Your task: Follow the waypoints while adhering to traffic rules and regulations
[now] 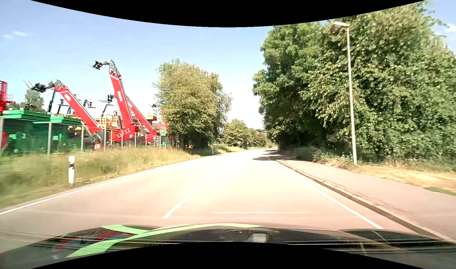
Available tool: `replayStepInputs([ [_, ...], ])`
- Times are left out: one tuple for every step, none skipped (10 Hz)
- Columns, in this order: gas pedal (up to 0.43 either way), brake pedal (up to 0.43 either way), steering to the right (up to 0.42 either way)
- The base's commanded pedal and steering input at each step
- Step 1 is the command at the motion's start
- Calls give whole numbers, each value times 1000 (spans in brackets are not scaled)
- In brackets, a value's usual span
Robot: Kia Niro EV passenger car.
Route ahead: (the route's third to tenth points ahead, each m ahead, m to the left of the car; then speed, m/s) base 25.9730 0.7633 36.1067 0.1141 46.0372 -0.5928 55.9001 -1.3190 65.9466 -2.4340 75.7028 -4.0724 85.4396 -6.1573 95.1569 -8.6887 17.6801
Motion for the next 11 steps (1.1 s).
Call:
replayStepInputs([
  [260,0,8],
  [260,0,8],
  [260,0,8],
  [260,0,9],
  [260,0,9],
  [260,0,11],
  [248,0,11],
  [240,0,11],
  [240,0,12],
  [240,0,12],
  [240,0,11],
])
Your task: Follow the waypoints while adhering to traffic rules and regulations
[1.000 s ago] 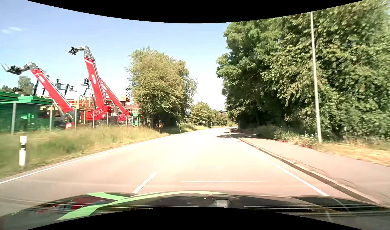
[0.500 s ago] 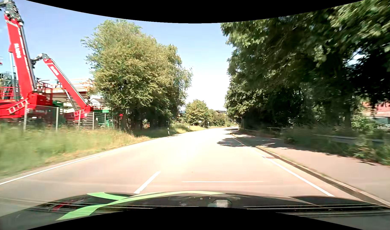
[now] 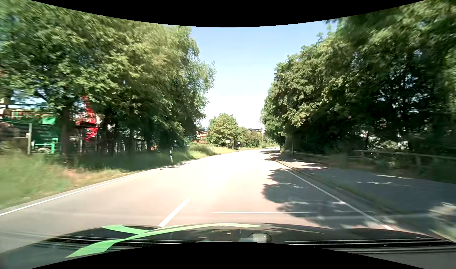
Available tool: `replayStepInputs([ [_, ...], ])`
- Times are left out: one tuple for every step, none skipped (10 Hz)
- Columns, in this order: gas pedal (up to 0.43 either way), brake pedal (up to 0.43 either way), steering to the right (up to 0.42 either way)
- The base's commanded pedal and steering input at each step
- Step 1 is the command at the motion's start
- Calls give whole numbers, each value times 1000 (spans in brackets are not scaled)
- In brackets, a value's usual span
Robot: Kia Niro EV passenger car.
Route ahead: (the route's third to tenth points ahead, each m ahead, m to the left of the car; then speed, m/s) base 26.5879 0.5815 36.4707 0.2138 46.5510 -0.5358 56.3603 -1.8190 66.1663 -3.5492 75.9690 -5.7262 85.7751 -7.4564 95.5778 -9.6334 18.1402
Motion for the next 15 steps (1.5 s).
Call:
replayStepInputs([
  [240,0,12],
  [240,0,12],
  [240,0,13],
  [240,0,14],
  [240,0,15],
  [240,0,14],
  [240,0,15],
  [240,0,15],
  [240,0,15],
  [240,0,14],
  [240,0,14],
  [240,0,13],
  [240,0,13],
  [240,0,13],
  [240,0,13],
])
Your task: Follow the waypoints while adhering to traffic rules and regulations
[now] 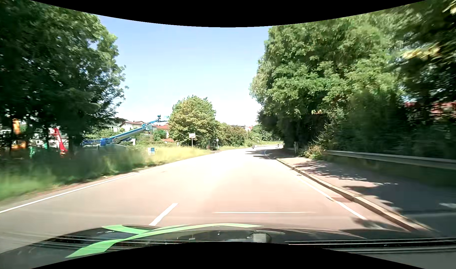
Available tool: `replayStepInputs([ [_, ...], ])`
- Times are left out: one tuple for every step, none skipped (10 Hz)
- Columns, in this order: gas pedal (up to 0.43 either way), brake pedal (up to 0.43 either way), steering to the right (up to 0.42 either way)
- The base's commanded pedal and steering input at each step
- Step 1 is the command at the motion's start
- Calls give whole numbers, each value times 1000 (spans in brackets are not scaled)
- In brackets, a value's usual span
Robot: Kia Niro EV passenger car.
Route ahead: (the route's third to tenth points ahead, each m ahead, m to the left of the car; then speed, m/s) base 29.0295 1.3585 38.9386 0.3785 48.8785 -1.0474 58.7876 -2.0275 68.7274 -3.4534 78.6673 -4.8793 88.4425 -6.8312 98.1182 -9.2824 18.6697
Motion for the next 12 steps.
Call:
replayStepInputs([
  [240,0,13],
  [240,0,13],
  [240,0,13],
  [240,0,13],
  [240,0,13],
  [240,0,13],
  [240,0,13],
  [240,0,13],
  [240,0,13],
  [240,0,13],
  [240,0,13],
  [240,0,13],
])
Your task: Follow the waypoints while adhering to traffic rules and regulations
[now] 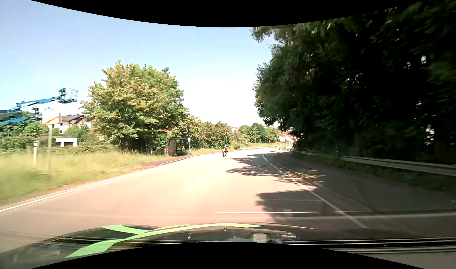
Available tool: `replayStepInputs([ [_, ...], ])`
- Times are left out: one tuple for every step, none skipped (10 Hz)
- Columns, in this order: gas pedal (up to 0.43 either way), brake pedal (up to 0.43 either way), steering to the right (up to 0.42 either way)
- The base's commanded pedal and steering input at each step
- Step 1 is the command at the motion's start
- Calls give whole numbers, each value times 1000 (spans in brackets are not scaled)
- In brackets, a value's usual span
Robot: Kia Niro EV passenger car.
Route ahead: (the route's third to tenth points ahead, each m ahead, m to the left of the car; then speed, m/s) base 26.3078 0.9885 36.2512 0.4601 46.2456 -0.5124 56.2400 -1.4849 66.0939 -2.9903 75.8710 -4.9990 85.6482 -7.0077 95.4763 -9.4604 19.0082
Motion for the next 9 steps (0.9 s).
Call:
replayStepInputs([
  [240,0,13],
  [248,0,13],
  [248,0,13],
  [248,0,13],
  [248,0,13],
  [248,0,13],
  [248,0,13],
  [248,0,13],
  [248,0,13],
])
